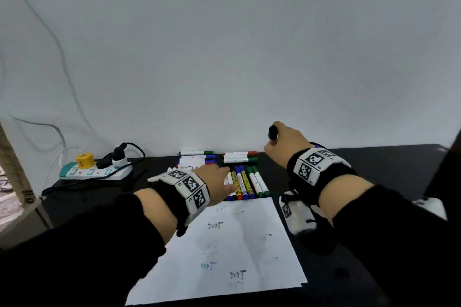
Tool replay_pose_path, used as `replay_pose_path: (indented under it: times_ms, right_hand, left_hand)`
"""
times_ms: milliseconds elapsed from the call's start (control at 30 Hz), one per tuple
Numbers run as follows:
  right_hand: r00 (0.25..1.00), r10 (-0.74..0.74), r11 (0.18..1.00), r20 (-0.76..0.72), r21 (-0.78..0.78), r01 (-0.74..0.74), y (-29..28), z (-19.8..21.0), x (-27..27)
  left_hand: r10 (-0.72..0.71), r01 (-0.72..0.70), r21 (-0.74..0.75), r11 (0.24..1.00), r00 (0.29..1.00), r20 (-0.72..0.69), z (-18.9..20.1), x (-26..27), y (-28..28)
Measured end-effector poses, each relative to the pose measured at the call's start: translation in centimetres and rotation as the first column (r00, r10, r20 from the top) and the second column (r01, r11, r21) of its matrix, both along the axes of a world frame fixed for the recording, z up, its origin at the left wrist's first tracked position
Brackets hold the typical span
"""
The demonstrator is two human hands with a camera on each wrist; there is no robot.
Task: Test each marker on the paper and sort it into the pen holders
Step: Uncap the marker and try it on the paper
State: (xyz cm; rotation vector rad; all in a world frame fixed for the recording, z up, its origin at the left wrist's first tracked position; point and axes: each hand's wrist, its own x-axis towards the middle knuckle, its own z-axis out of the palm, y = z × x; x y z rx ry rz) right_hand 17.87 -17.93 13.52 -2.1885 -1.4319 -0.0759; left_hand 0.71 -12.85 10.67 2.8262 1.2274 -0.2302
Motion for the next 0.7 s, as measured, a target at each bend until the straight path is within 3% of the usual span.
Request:
replay_pose_path:
  times_ms: [167, 367, 700]
  right_hand:
    - [0.972, -0.108, 0.979, -0.209, 0.147, 0.140, -0.8, -1.0, 4.6]
    - [0.923, -0.231, 0.956, -0.308, 0.104, 0.274, -0.3, -2.3, 8.0]
    - [0.916, -0.321, 0.947, -0.240, -0.053, 0.317, 1.9, -3.8, 10.8]
  left_hand:
    - [-0.153, 0.130, -0.138, 0.982, 0.974, -0.166, -3.4, 3.2, 0.0]
    - [-0.295, 0.217, -0.255, 0.942, 0.898, -0.327, -6.3, 6.3, -0.2]
    - [-0.294, 0.191, -0.271, 0.944, 0.857, -0.422, -9.2, 7.7, 0.4]
